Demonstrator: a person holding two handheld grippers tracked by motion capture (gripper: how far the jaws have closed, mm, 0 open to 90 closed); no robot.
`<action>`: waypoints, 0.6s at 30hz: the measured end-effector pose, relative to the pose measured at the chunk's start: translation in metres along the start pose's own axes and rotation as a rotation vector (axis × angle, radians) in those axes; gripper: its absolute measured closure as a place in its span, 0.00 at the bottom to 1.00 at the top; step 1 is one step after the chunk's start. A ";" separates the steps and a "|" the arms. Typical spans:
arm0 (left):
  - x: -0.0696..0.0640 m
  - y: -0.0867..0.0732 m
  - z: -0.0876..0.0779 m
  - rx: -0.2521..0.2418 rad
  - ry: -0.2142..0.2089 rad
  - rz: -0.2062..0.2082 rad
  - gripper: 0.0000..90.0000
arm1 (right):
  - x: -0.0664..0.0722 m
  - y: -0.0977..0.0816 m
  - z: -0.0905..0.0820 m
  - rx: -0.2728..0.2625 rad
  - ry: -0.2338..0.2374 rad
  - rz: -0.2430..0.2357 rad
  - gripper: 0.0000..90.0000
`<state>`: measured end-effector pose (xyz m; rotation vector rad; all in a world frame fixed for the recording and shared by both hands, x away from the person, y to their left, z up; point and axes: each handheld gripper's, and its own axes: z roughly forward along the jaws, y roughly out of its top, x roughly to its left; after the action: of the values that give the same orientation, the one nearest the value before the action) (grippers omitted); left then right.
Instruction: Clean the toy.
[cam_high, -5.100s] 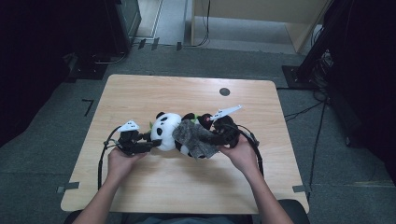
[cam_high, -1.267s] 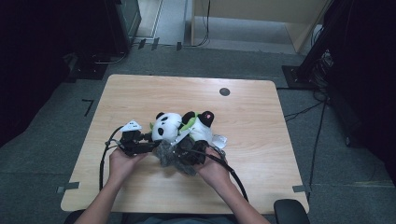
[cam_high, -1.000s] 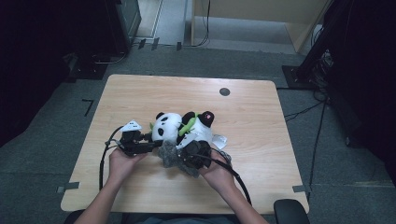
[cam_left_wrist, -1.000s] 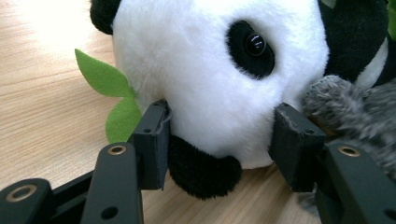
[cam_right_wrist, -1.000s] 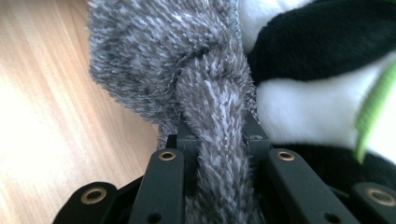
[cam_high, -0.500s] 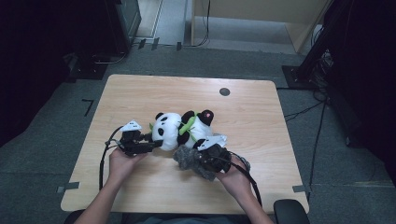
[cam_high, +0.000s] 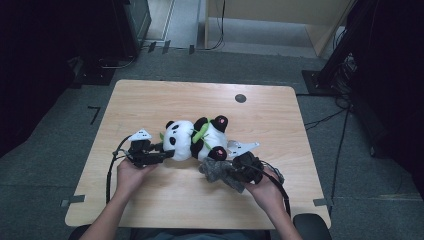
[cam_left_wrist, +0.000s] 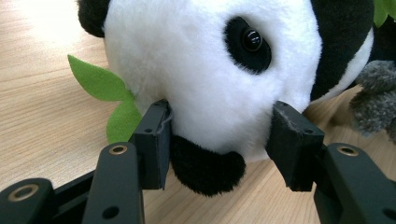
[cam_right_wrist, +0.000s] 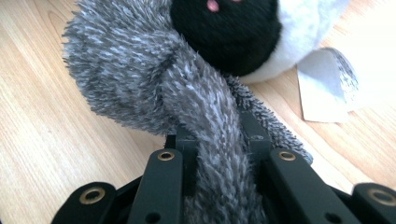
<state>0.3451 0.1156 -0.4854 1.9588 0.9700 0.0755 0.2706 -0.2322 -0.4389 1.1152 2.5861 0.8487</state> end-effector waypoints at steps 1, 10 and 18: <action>0.000 0.000 0.000 -0.001 0.001 -0.002 0.50 | -0.001 -0.001 -0.001 -0.001 0.005 0.005 0.83; -0.002 0.000 0.000 0.001 0.009 -0.004 0.49 | 0.012 0.004 -0.008 -0.018 0.072 -0.009 0.84; -0.002 0.001 0.000 -0.002 0.012 -0.003 0.48 | 0.033 0.032 0.003 -0.026 0.124 -0.070 0.84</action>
<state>0.3442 0.1137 -0.4845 1.9573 0.9805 0.0871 0.2682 -0.1894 -0.4219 0.9877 2.6876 0.9612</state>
